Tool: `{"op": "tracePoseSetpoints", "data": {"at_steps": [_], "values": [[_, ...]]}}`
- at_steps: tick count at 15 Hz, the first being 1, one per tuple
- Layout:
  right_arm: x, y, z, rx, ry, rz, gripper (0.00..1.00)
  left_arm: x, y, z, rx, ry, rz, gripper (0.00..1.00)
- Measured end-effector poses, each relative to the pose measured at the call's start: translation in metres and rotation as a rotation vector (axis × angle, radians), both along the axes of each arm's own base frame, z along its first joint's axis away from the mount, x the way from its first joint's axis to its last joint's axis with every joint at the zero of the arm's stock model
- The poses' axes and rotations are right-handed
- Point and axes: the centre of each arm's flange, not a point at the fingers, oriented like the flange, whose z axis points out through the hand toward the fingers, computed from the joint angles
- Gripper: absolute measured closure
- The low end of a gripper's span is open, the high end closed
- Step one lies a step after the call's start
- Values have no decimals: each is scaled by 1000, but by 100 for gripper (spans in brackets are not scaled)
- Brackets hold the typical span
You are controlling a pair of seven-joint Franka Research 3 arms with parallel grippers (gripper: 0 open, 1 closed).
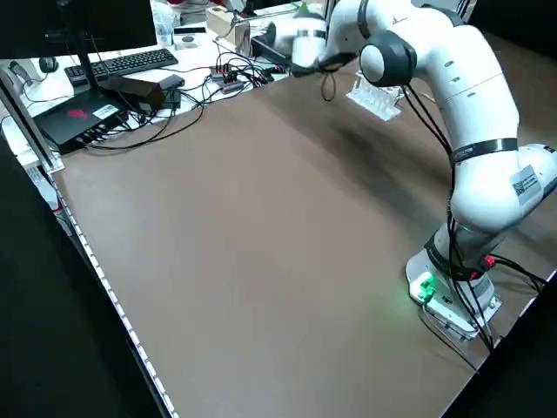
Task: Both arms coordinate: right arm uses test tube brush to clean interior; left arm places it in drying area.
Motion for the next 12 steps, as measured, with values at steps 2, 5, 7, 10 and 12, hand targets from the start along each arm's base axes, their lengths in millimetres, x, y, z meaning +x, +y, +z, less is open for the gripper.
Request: {"op": "tracePoseSetpoints", "data": {"at_steps": [2,5,7,10,12], "values": [[-2,-2,0,-1,14,-4,0,-3,37,35,142,-68,-97,0],[-6,-15,6,5,21,-28,0,-16,84,81,363,-135,-232,0],[-11,-27,14,9,16,-50,0,-26,107,112,537,-192,-319,0],[-15,-35,19,12,13,-65,0,-53,129,187,796,-394,-570,0],[-15,-35,17,12,17,-65,0,-72,139,219,885,-449,-679,0]]}}
